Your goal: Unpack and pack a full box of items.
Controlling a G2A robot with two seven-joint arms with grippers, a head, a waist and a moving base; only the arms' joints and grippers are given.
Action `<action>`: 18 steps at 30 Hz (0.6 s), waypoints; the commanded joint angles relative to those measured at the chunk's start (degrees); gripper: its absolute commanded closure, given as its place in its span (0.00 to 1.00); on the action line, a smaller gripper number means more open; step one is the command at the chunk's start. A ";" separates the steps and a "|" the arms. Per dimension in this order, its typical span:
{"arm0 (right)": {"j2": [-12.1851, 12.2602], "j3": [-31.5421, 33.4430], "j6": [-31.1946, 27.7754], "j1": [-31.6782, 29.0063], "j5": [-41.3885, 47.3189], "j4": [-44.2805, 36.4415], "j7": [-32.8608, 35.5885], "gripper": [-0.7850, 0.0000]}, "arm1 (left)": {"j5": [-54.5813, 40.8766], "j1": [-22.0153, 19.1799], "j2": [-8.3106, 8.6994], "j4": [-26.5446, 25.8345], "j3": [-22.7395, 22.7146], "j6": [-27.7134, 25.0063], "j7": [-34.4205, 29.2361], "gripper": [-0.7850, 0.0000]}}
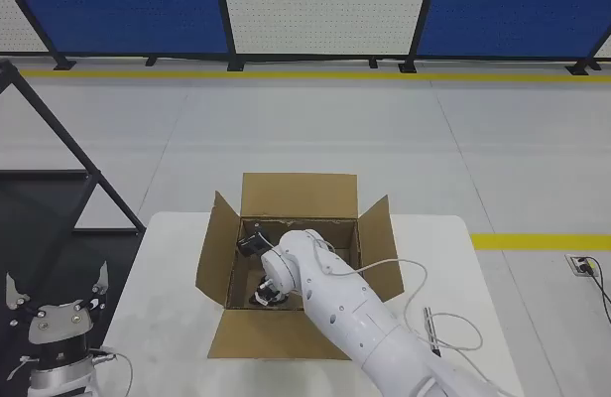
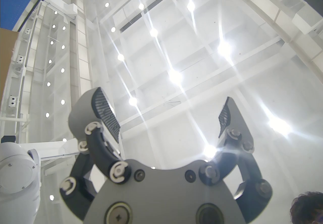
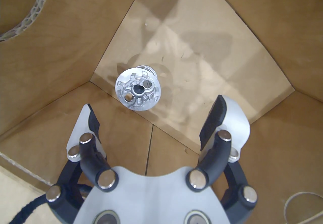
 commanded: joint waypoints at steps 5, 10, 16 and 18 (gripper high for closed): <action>-1.77 -0.66 0.18 0.44 0.90 4.25 -2.85 0.00 | 0.34 0.00 -0.09 -0.19 -0.02 0.03 0.00 0.00; -3.16 -1.30 0.75 0.70 0.85 6.96 -5.28 0.00 | 0.63 -0.04 -0.16 -0.34 -0.08 0.10 0.03 0.00; -4.59 -1.71 1.96 1.34 0.67 10.41 -7.04 0.00 | 0.60 0.08 -0.27 -0.36 -0.23 -0.04 -0.01 0.00; -4.98 -1.71 2.11 1.61 0.74 11.42 -7.48 0.00 | 0.51 0.17 -0.30 -0.39 -0.34 -0.03 -0.04 0.00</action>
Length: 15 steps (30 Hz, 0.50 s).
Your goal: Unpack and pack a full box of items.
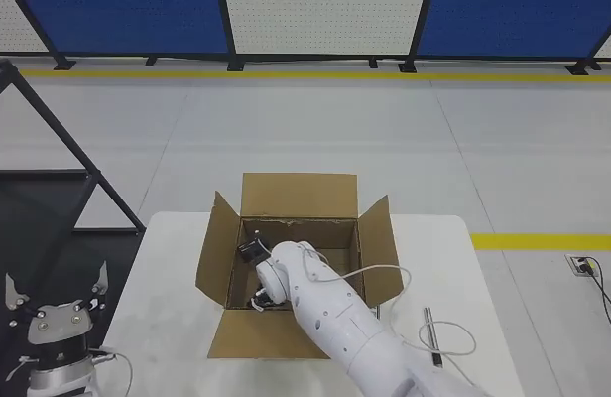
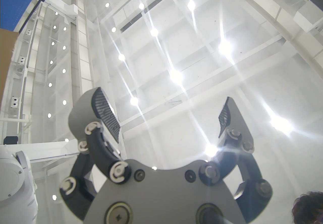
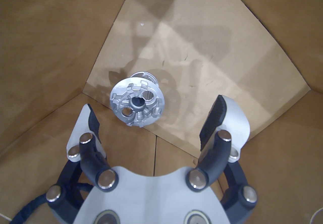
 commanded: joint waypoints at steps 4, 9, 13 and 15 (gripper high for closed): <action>-0.85 -0.10 1.33 0.68 -0.36 2.23 -1.13 0.00 | -0.08 0.16 -0.08 -0.11 -0.22 -0.03 -0.04 0.00; -1.47 -0.02 3.75 1.37 -0.86 3.99 -2.46 0.00 | -0.14 0.18 -0.17 -0.27 -0.30 -0.04 0.09 0.00; -1.69 0.34 4.70 2.08 -0.86 5.04 -3.10 0.00 | -0.09 0.17 -0.23 -0.29 -0.32 0.08 -0.08 0.00; -1.70 0.60 4.84 2.47 -0.77 5.54 -3.35 0.00 | 0.03 0.17 -0.25 -0.33 -0.31 0.16 -0.12 0.00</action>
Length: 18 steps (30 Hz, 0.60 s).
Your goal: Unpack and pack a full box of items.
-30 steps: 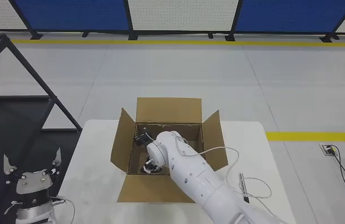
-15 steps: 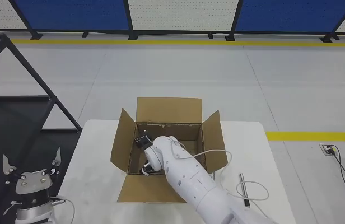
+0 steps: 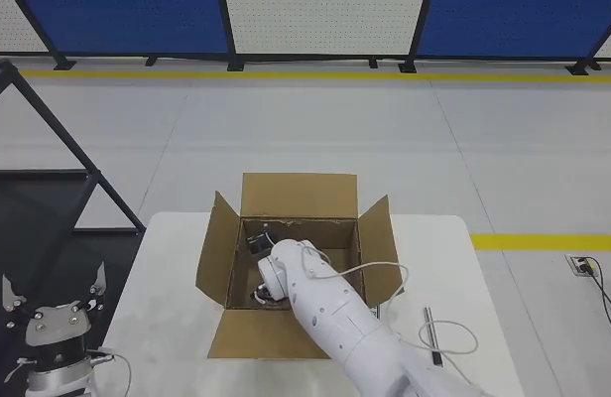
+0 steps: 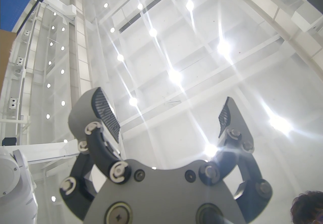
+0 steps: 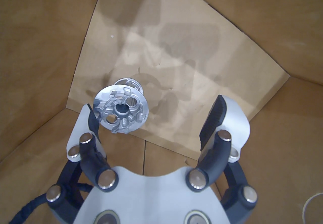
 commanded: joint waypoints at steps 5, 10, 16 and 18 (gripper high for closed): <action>0.03 0.60 0.57 0.92 -0.01 0.95 -0.55 0.00 | 0.30 0.00 -0.09 -0.11 0.04 -0.03 -0.06 0.00; 0.09 1.06 -0.48 1.19 0.15 0.80 -0.62 0.00 | 0.51 0.07 -0.18 -0.12 0.06 -0.20 0.02 0.00; -0.03 1.38 -3.97 0.60 0.54 0.09 0.00 0.00 | 0.47 0.05 -0.28 -0.17 0.08 -0.33 -0.01 0.00; -0.13 1.41 -4.64 0.31 0.55 -0.03 0.07 0.00 | 0.50 0.06 -0.32 -0.16 0.10 -0.45 -0.06 0.00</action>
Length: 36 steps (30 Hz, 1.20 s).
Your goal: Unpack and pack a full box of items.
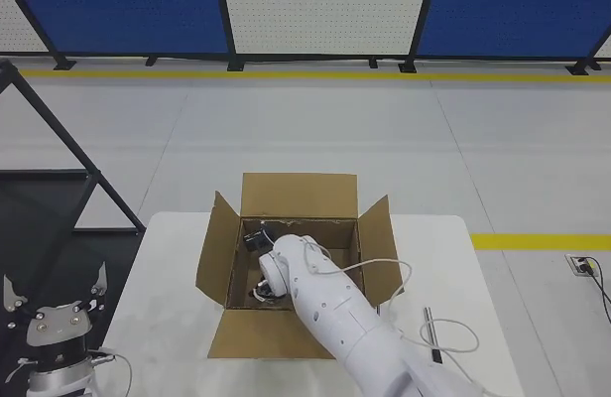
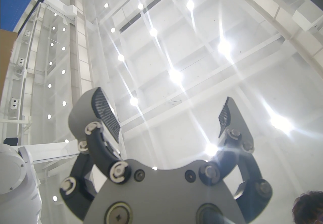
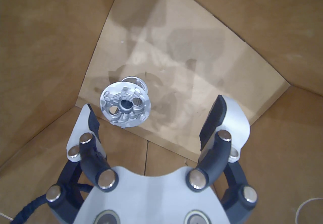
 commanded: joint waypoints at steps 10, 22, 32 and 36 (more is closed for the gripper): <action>-0.31 -0.28 -1.70 -1.87 -0.96 -0.25 0.97 0.00 | 0.16 0.08 -0.18 -0.06 -0.04 -0.27 0.14 0.00; -0.36 0.46 -2.02 -2.66 -0.61 0.15 -2.02 0.00 | -0.10 0.25 -0.37 0.00 -0.27 -0.27 -0.12 0.00; -0.45 1.21 -2.92 -3.28 0.07 0.67 -3.99 0.51 | -0.13 0.78 -0.52 -0.14 -0.57 -0.26 -0.63 0.00; -0.46 1.42 -3.03 -3.36 0.09 0.96 -4.21 0.61 | -0.21 0.89 -0.57 -0.18 -0.63 -0.10 -0.67 0.00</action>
